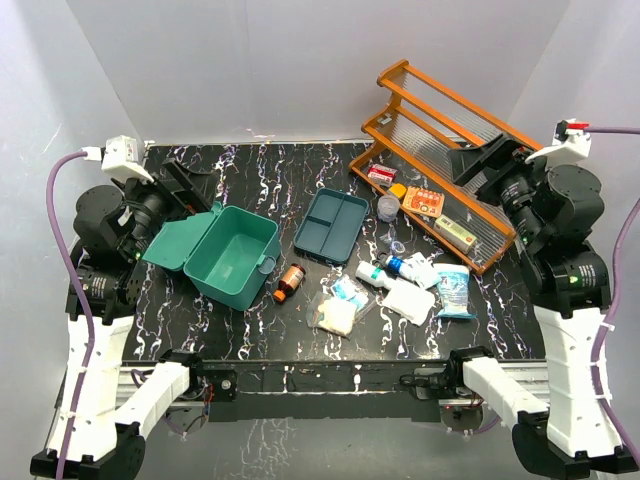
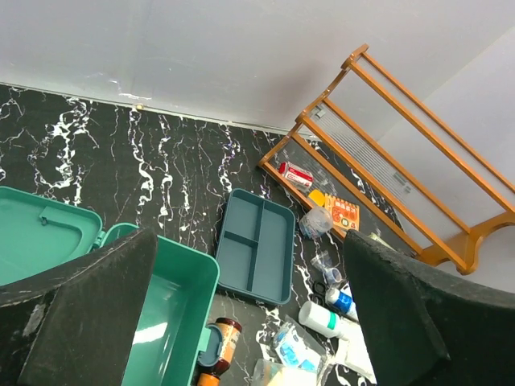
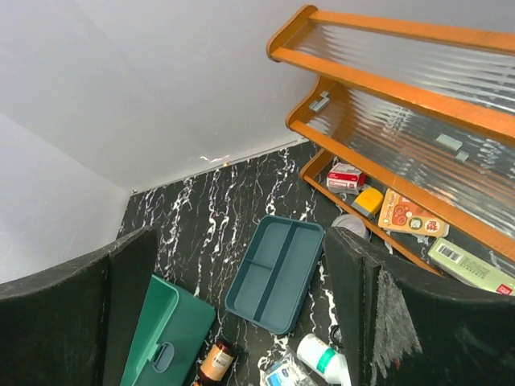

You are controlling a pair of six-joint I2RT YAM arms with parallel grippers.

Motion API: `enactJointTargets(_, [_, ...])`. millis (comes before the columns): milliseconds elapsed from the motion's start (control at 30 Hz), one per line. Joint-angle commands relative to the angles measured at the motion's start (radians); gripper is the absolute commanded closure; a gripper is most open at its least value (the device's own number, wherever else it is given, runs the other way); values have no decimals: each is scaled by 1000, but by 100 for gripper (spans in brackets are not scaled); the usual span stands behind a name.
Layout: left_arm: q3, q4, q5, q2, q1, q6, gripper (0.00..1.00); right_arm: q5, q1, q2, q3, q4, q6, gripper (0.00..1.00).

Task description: Organize the medicine kit

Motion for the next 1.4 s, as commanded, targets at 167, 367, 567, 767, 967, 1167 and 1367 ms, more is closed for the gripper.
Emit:
enactJointTargets(167, [-11, -37, 28, -19, 10, -68, 1, -82, -9, -7, -50, 72, 7, 14])
enactJointTargets(367, [-63, -217, 20, -46, 12, -158, 1, -140, -10, 9, -89, 84, 1, 13])
enactJointTargets(567, [-79, -627, -268, -31, 13, -383, 1, -183, -10, 41, -139, 99, -1, 13])
enactJointTargets(767, [-143, -727, -331, -11, 13, -484, 1, -182, -9, 69, -211, 115, 12, 13])
enactJointTargets(967, [-240, -735, -358, 20, 13, -569, 1, -177, -10, 115, -259, 115, 31, 14])
enactJointTargets(1167, [-380, -508, -362, 46, 13, -540, 1, -219, 8, 164, -296, 134, 48, 16])
enactJointTargets(1367, [-437, -321, -367, 92, 14, -465, 8, -205, 18, 182, -324, 111, 44, 21])
